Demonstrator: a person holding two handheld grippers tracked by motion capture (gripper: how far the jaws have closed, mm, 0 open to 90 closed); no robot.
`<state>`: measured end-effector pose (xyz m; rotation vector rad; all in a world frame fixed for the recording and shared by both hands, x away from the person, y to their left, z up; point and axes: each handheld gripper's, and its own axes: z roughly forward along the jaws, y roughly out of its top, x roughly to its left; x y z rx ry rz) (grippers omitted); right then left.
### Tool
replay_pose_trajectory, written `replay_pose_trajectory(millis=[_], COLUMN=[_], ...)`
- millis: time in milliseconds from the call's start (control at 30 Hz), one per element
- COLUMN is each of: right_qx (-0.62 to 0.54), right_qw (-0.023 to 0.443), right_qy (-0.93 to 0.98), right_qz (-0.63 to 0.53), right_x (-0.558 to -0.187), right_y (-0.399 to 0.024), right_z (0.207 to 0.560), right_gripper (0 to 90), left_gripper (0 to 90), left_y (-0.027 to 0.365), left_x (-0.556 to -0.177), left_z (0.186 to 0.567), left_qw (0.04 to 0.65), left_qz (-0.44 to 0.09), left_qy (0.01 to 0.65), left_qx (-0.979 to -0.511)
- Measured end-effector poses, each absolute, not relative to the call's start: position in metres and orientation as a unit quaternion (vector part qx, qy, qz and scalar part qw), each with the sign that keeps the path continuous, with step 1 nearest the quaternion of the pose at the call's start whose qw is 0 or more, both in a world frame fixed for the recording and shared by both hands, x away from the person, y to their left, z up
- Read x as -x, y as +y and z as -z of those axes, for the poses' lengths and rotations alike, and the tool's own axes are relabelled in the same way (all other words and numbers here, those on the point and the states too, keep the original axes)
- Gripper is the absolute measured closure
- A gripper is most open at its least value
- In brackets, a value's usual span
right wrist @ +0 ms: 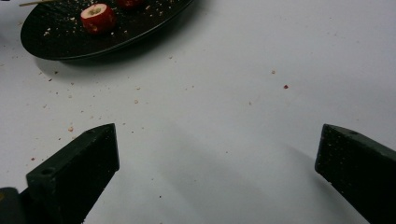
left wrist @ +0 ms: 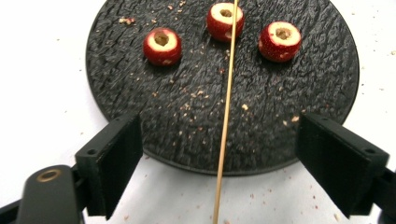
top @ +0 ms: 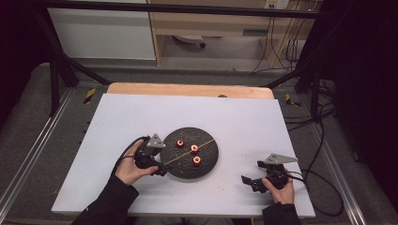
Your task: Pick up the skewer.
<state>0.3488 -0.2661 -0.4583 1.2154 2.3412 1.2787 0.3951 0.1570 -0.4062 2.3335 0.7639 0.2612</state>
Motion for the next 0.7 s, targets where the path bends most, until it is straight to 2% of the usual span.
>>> replay_pose_trajectory(millis=[233,567,700], right_qx=[-0.413,-0.413,-0.413], right_qw=[0.104,0.102,0.103], right_qy=[0.794,0.794,0.794], right_qz=[-0.434,-0.434,-0.434], right_x=[-0.349,-0.349,-0.349], right_y=[-0.266,-0.266,-0.266], right_z=[0.458,0.458,0.458], right_gripper=[0.6,0.6,0.6], left_gripper=[23.8,43.8,48.8], left_y=[0.145,0.132,0.128], left_x=[-0.4,-0.407,-0.409], left_z=[0.408,0.412,0.414], left_qw=[0.316,0.303,0.292], left_qz=[-0.101,-0.095,-0.096], left_qy=[0.289,0.283,0.281], left_qx=[-0.898,-0.905,-0.909])
